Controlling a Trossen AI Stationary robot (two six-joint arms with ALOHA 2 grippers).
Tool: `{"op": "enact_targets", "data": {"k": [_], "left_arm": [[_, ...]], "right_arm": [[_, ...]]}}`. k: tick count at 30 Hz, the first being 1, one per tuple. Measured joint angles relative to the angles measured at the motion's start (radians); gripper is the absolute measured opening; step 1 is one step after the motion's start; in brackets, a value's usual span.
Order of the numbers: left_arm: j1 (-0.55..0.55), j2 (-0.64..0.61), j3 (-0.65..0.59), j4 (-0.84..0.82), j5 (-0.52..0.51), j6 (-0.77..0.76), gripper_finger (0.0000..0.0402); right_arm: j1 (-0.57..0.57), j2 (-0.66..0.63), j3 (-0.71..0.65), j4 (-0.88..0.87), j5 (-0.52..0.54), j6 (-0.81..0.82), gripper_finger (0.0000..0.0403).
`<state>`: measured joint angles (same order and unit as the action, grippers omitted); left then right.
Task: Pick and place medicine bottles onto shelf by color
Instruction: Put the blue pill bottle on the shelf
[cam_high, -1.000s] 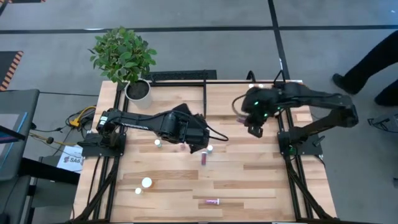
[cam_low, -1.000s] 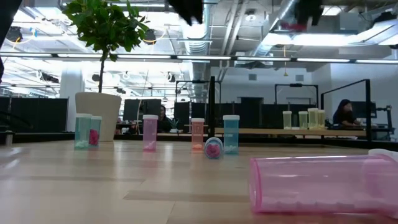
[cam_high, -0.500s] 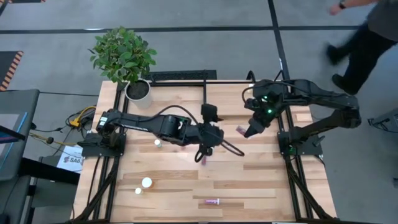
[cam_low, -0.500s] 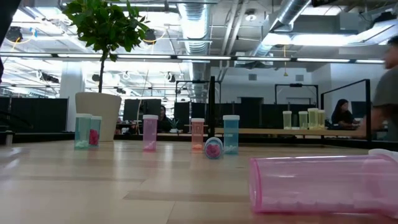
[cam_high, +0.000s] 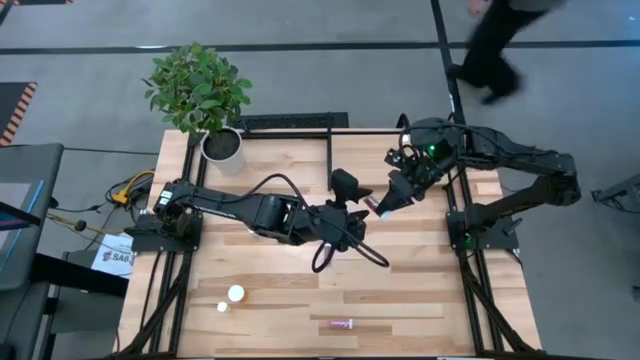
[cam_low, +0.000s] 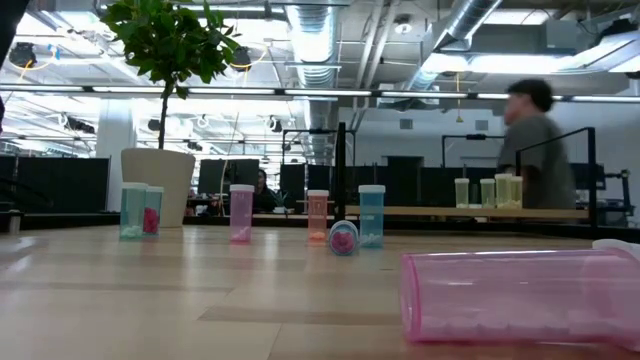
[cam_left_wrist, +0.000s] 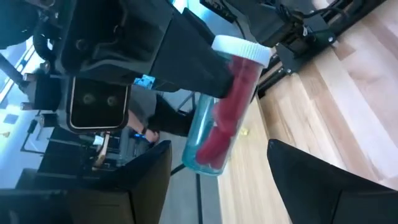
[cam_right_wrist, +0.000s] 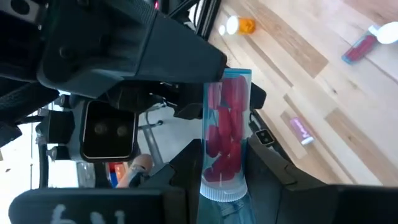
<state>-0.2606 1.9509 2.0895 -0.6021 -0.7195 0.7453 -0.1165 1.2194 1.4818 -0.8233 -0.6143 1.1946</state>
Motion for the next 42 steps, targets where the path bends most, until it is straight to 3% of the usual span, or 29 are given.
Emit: {"op": "enact_targets", "data": {"k": [10, 19, 23, 33, 42], "left_arm": [[-0.002, 0.0, 0.0, 0.015, 0.0, 0.007, 0.0233], [-0.004, 0.0, 0.0, 0.006, -0.001, 0.006, 0.0103], [-0.006, 0.0, 0.0, 0.005, 0.001, 0.007, 0.0066], [-0.005, 0.0, 0.0, 0.006, 0.008, 0.001, 0.0081], [-0.004, 0.0, 0.0, -0.011, 0.013, -0.1, 0.0077]], "right_arm": [[0.0, 0.031, -0.001, 0.032, 0.008, 0.011, 0.0119], [-0.002, 0.037, 0.0, 0.044, -0.006, 0.014, 0.0119], [-0.003, 0.037, 0.0, 0.043, -0.019, 0.016, 0.0119], [-0.004, 0.036, 0.0, 0.043, -0.023, -0.174, 0.0133], [-0.008, 0.036, 0.0, 0.051, -0.04, -0.378, 0.0235]]}}
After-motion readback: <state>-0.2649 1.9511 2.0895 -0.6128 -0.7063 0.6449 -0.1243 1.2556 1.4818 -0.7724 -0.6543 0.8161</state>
